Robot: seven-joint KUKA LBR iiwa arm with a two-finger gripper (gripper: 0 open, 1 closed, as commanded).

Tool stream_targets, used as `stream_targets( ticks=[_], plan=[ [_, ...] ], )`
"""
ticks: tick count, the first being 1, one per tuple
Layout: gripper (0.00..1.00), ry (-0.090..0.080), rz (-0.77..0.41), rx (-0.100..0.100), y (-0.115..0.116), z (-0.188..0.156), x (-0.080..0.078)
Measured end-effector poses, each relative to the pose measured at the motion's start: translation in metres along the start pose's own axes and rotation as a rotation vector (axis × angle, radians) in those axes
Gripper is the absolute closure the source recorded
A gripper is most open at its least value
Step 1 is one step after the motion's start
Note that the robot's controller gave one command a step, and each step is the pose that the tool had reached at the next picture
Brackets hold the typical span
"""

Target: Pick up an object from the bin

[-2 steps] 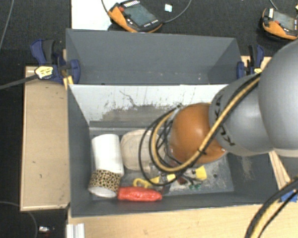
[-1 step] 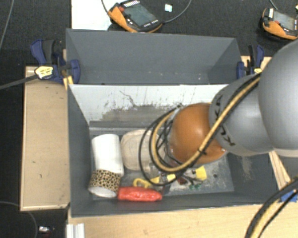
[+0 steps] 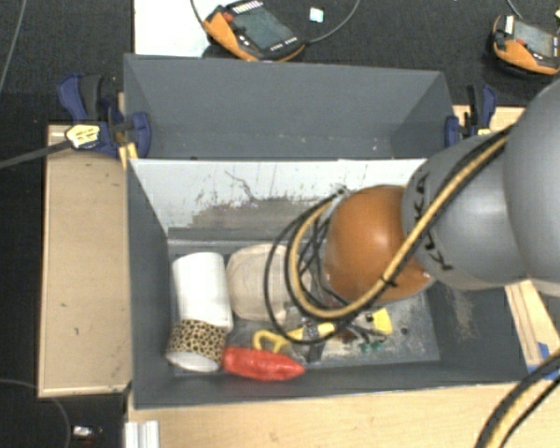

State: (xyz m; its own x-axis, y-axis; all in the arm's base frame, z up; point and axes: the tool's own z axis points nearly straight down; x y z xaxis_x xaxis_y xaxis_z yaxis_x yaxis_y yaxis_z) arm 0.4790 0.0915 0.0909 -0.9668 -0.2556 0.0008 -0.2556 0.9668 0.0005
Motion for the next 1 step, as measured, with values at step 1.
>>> stream_targets(
  ticks=[1],
  plan=[
    [1.00, -0.002, 0.001, 0.000, 0.0000, -0.0135, -0.0004]
  ],
)
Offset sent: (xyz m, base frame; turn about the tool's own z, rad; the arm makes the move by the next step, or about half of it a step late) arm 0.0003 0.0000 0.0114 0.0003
